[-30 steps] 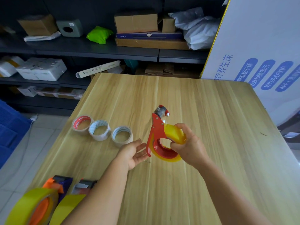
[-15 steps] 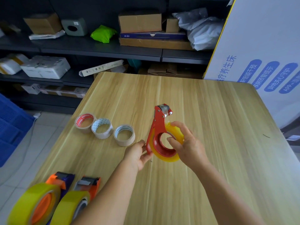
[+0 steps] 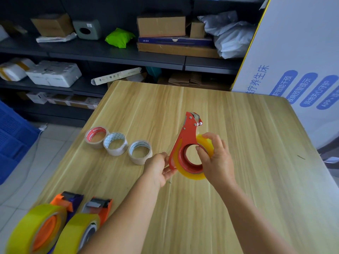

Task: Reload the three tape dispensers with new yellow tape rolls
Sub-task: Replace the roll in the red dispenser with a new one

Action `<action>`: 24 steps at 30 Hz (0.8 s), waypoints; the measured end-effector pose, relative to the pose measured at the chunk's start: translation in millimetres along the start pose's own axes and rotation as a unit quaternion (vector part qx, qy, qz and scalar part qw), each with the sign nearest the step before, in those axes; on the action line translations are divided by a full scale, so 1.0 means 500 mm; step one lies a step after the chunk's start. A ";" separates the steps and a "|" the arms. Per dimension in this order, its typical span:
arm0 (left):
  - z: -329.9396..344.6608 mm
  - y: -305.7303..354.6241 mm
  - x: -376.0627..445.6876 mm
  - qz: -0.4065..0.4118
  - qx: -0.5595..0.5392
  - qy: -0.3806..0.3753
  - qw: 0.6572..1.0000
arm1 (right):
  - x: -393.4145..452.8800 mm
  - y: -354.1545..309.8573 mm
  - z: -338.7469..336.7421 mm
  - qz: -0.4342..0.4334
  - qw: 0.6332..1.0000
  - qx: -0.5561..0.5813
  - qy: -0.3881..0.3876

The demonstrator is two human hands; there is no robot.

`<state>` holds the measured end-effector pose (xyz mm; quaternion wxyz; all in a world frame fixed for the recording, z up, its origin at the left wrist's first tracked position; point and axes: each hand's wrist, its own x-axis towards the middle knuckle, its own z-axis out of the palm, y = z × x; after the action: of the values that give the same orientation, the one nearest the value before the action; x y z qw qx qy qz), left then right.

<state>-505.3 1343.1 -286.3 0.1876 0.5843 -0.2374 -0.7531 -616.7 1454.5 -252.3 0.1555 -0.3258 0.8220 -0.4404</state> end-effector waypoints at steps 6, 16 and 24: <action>-0.005 -0.015 0.002 0.007 0.009 -0.018 1.000 | 0.006 -0.018 0.006 0.002 1.000 0.001 0.009; -0.022 -0.042 0.004 0.045 0.082 -0.007 0.996 | 0.002 -0.035 0.019 0.017 0.999 -0.038 -0.013; -0.055 -0.087 -0.013 0.099 0.126 0.018 0.987 | -0.015 -0.041 0.028 0.025 0.997 -0.057 -0.038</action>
<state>-477.4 1378.6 -311.7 0.1905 0.5899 -0.3836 -0.6845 -595.6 1442.7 -243.6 0.1786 -0.3302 0.8469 -0.3766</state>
